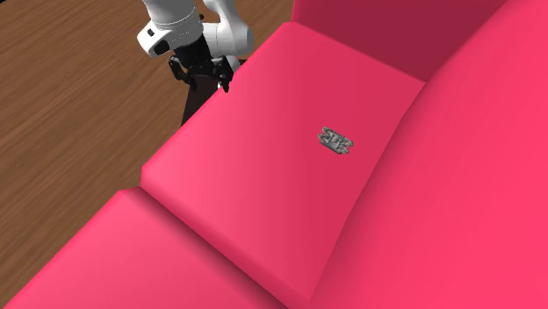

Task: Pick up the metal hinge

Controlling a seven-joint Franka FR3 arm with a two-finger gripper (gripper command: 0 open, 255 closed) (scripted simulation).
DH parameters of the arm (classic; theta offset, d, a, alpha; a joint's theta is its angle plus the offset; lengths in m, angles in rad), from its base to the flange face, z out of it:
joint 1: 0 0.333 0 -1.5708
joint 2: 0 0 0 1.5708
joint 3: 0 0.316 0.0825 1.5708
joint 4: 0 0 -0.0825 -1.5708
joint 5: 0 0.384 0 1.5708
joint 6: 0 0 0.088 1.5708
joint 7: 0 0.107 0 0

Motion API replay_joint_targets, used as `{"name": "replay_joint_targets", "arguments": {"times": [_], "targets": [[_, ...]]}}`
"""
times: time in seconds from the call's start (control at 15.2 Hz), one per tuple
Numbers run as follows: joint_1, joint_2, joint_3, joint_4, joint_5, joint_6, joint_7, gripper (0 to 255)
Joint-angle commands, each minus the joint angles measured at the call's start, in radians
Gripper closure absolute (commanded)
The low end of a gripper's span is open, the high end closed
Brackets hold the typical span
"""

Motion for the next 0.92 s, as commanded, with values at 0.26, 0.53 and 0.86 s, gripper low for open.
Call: {"name": "replay_joint_targets", "arguments": {"times": [0.26,0.53,0.86], "targets": [[0.058,0.136,0.041,0.077,0.013,0.054,-0.057,0],[0.109,0.264,0.084,0.163,0.018,0.092,-0.111,0],[0.166,0.416,0.143,0.279,0.012,0.122,-0.173,0]]}}
